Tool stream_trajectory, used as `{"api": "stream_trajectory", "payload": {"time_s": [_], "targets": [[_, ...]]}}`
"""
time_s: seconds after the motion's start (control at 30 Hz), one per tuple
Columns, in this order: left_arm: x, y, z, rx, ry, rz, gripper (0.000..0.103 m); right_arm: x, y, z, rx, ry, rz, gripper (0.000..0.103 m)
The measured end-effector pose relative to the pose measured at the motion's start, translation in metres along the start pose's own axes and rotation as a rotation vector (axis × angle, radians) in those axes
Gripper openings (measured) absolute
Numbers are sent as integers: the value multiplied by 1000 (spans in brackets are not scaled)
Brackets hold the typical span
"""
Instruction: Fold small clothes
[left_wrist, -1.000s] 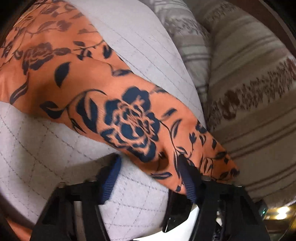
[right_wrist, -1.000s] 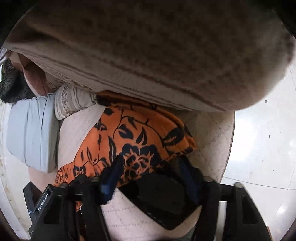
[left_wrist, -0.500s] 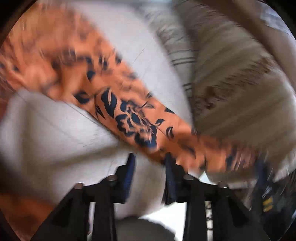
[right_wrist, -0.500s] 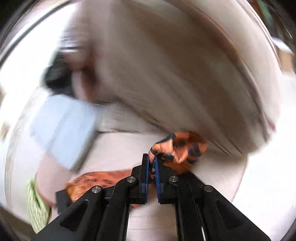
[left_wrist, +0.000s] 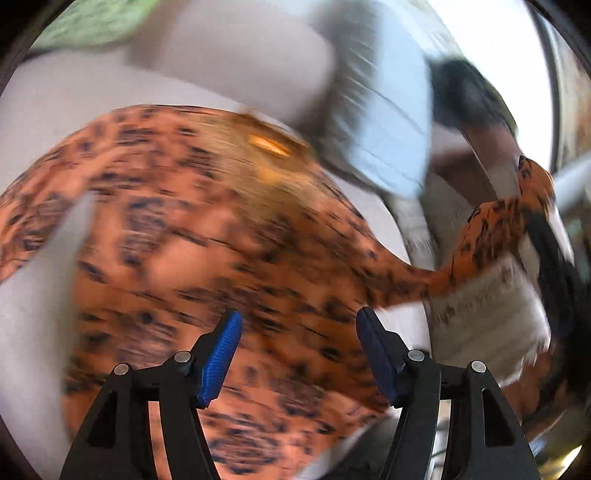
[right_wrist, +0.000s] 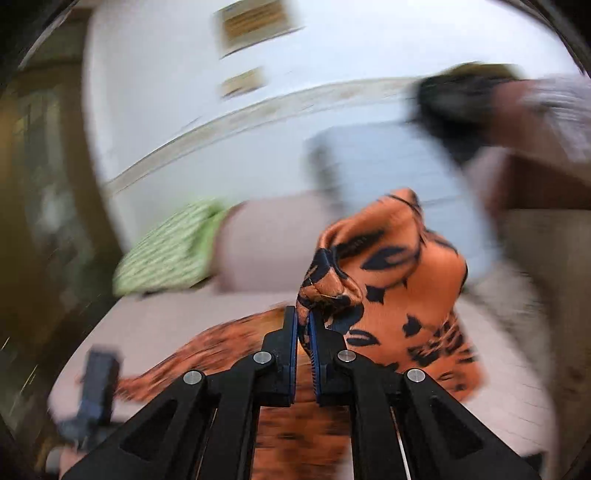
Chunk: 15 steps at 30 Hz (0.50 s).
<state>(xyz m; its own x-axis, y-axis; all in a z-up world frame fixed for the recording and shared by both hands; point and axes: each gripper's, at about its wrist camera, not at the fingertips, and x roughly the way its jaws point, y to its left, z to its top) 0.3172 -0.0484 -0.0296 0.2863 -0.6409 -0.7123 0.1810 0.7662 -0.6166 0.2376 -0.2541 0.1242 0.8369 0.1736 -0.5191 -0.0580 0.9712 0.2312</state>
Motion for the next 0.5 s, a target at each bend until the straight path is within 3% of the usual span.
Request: {"api": "stream_trajectory", "payload": {"time_s": [0.2, 0.3, 0.37, 0.47, 0.5], "targets": [[-26, 95, 20, -212, -67, 60, 64, 91, 108, -66, -103, 204, 268, 6], [-23, 121, 25, -309, -43, 37, 65, 137, 127, -117, -96, 343, 312, 7], [-15, 126, 19, -335, -15, 18, 65, 161, 126, -156, -56, 469, 329, 13], [4, 129, 12, -360, 33, -16, 65, 165, 116, -188, -63, 607, 313, 15], [2, 130, 14, -370, 30, -28, 65, 156, 107, -188, -55, 602, 311, 16]]}}
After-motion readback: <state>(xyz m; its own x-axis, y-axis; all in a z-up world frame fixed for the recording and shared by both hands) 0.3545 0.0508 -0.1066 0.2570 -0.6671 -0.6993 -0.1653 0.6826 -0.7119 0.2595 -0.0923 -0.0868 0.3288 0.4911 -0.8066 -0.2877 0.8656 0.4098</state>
